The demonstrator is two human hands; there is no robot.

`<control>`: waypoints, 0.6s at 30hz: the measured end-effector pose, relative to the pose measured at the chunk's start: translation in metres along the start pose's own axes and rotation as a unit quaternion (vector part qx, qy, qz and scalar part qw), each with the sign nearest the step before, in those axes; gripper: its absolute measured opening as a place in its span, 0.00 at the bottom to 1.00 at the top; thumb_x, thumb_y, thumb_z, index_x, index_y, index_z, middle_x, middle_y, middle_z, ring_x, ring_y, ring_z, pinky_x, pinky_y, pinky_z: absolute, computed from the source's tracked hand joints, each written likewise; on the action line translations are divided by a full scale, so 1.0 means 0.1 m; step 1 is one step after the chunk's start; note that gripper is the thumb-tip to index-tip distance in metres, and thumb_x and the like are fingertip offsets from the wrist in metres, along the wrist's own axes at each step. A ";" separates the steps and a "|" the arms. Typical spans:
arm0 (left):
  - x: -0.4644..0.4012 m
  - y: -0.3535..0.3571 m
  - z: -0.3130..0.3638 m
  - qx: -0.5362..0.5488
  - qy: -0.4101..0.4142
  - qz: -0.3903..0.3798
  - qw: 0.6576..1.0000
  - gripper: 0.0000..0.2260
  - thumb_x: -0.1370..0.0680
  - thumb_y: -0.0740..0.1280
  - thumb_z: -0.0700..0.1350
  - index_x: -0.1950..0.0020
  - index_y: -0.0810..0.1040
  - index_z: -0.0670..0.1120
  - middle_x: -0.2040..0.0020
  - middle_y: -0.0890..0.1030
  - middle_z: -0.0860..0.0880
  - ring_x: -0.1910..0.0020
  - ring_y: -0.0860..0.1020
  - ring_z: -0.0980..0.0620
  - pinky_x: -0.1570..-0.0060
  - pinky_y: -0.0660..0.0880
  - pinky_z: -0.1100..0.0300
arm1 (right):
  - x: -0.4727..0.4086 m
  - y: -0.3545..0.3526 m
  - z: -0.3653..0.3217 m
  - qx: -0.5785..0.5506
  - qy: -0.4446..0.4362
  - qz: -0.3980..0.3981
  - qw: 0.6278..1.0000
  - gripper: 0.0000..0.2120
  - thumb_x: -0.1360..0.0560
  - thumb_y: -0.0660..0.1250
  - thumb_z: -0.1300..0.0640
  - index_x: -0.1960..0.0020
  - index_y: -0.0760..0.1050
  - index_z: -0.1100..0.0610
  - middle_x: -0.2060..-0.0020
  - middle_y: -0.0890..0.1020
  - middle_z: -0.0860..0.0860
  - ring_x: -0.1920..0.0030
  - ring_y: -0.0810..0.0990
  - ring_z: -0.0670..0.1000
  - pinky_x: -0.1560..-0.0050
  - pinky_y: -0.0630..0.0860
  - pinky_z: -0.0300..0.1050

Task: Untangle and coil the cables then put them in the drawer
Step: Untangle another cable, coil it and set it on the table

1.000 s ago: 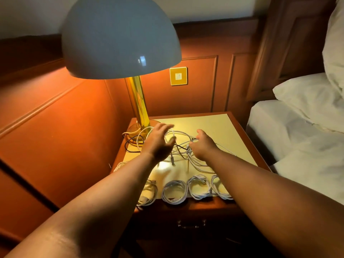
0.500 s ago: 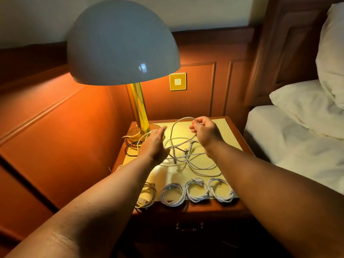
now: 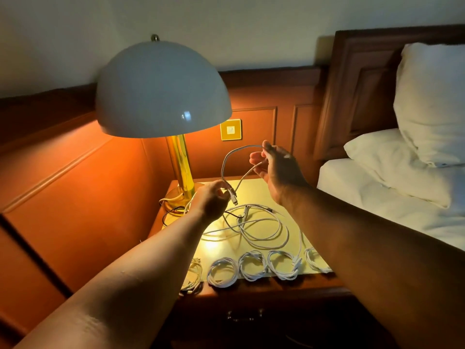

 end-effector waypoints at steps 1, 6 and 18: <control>0.00 0.00 0.01 0.010 -0.011 0.002 1.000 0.09 0.19 0.65 0.43 0.40 0.80 0.48 0.48 0.78 0.51 0.52 0.76 0.52 0.57 0.73 0.62 | 0.02 -0.03 -0.05 -0.005 -0.001 0.004 1.000 0.10 0.18 0.60 0.49 0.54 0.74 0.53 0.57 0.83 0.51 0.47 0.82 0.53 0.39 0.75 0.55; -0.10 -0.04 -0.09 0.147 -0.116 0.030 0.982 0.09 0.19 0.62 0.39 0.46 0.79 0.51 0.47 0.82 0.44 0.56 0.79 0.49 0.59 0.78 0.54 | 0.08 -0.20 -0.28 0.042 -0.034 0.051 0.997 0.13 0.17 0.57 0.46 0.54 0.73 0.52 0.61 0.82 0.48 0.55 0.82 0.50 0.44 0.77 0.56; 0.28 0.39 0.29 0.156 -0.054 -0.254 0.953 0.18 0.23 0.65 0.33 0.38 0.77 0.50 0.44 0.81 0.48 0.47 0.79 0.52 0.50 0.75 0.61 | 0.14 -0.41 -0.53 0.009 -0.029 0.116 0.993 0.17 0.17 0.55 0.44 0.57 0.72 0.54 0.65 0.77 0.50 0.62 0.76 0.49 0.56 0.75 0.45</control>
Point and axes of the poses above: each hand's wrist, its own x-axis away from the middle knuckle, its own y-axis out of the palm, z = x × y, the point moved 8 cm from there along -x, towards the middle knuckle
